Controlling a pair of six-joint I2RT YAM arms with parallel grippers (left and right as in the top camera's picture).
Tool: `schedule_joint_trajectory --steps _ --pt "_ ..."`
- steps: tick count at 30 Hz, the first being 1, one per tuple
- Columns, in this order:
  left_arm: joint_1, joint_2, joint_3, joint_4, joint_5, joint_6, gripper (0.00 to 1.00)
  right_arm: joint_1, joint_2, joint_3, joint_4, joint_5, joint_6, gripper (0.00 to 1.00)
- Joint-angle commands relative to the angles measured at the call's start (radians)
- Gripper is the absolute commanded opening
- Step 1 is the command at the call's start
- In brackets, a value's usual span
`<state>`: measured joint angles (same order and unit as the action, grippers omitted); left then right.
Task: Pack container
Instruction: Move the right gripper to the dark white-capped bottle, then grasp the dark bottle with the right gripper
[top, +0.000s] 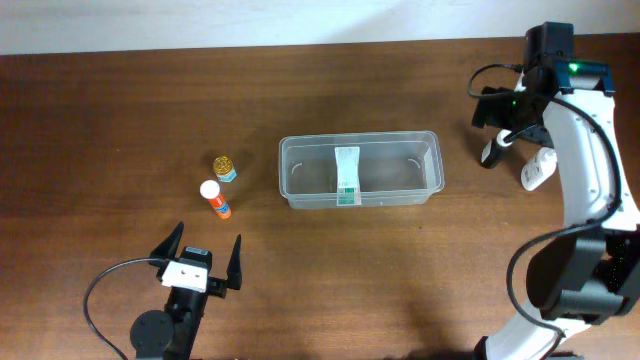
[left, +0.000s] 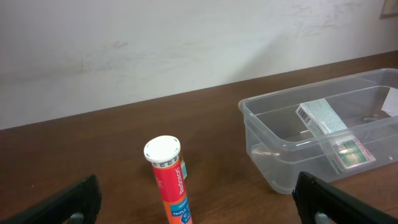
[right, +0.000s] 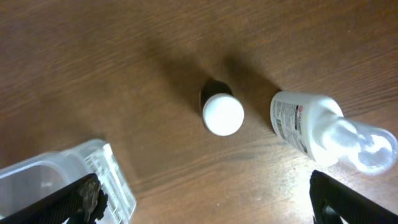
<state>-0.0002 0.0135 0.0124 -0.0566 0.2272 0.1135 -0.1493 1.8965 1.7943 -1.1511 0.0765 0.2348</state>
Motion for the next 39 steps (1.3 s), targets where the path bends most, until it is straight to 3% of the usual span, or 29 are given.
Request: schedule_joint_trajectory --steps 1,15,34,39 --pt "0.006 -0.008 -0.003 -0.005 -0.01 0.016 0.99 -0.008 0.043 -0.005 0.017 -0.024 0.018 0.98" --pt "0.006 -0.008 -0.003 -0.005 -0.01 0.016 0.99 -0.008 0.184 -0.005 0.127 -0.039 0.021 0.94" --pt "0.006 -0.008 -0.003 -0.005 -0.01 0.016 0.99 -0.051 0.231 -0.006 0.138 -0.013 0.036 0.88" --pt "0.006 -0.008 -0.003 -0.005 -0.01 0.016 0.99 -0.066 0.243 -0.012 0.137 -0.032 -0.027 0.87"
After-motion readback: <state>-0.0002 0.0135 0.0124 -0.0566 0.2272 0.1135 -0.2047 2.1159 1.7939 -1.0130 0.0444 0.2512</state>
